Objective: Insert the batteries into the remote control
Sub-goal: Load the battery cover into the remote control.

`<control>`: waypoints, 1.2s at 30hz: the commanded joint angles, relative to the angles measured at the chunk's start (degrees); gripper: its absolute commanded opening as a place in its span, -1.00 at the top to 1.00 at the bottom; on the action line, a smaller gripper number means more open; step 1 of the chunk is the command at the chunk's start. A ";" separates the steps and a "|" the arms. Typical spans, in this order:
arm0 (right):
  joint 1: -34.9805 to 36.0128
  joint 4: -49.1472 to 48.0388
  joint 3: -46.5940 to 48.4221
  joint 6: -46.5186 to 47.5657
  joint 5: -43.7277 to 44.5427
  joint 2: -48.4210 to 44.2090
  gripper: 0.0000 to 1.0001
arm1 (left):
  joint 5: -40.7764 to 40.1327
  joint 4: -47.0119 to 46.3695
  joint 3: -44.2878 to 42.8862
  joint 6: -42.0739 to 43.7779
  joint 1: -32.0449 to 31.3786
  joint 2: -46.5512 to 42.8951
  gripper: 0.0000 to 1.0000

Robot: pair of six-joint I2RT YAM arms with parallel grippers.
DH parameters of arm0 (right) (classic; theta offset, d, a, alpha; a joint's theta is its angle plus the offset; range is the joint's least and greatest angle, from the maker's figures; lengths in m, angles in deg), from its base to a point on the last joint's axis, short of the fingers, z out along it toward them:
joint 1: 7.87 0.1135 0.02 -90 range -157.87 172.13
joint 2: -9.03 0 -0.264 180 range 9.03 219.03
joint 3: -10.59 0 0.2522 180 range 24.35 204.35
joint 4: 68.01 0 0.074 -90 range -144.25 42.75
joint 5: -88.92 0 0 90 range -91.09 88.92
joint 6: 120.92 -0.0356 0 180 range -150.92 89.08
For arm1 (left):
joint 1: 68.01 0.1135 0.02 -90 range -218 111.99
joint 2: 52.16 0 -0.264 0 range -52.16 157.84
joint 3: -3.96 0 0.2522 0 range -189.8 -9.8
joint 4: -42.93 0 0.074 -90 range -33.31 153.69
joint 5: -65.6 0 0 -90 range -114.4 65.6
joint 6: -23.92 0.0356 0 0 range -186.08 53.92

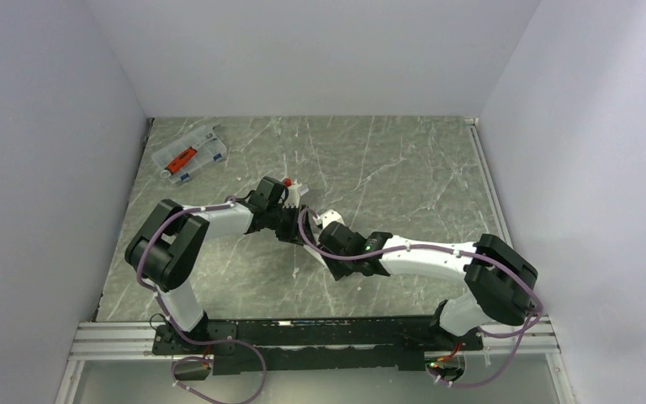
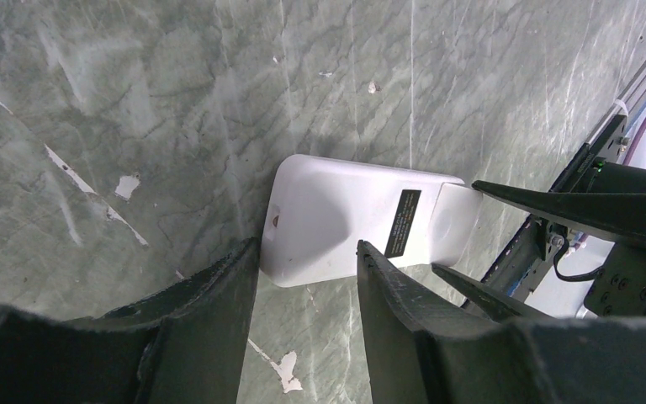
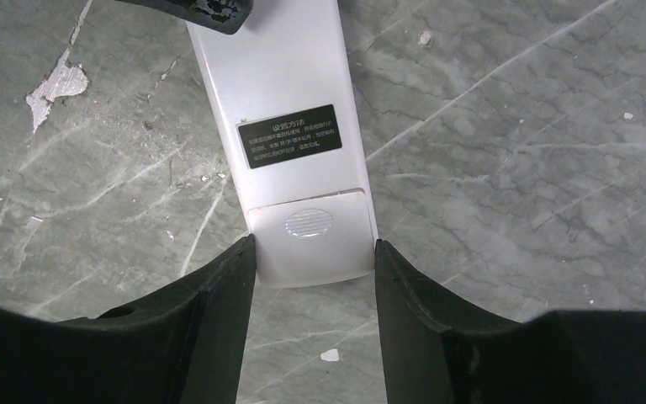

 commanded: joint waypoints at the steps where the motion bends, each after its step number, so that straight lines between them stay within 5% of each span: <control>1: -0.16 -1.73 2.69 0.46 0.46 1.14 0.26 | 2.95 -0.98 0.25 -0.06 -0.44 -2.06 -0.03; 21: -0.16 -1.41 3.62 -0.16 0.72 0.89 -0.44 | 2.86 -0.57 -0.01 0.20 -0.43 -1.64 -0.03; 30: -0.16 3.30 5.40 -1.67 2.80 -3.82 -0.44 | 2.77 0.06 -0.10 0.47 -0.44 -1.88 -0.03; 36: -0.16 7.97 5.29 -5.52 4.31 -6.88 -0.02 | 2.86 0.21 0.23 0.41 -0.44 -2.11 -0.02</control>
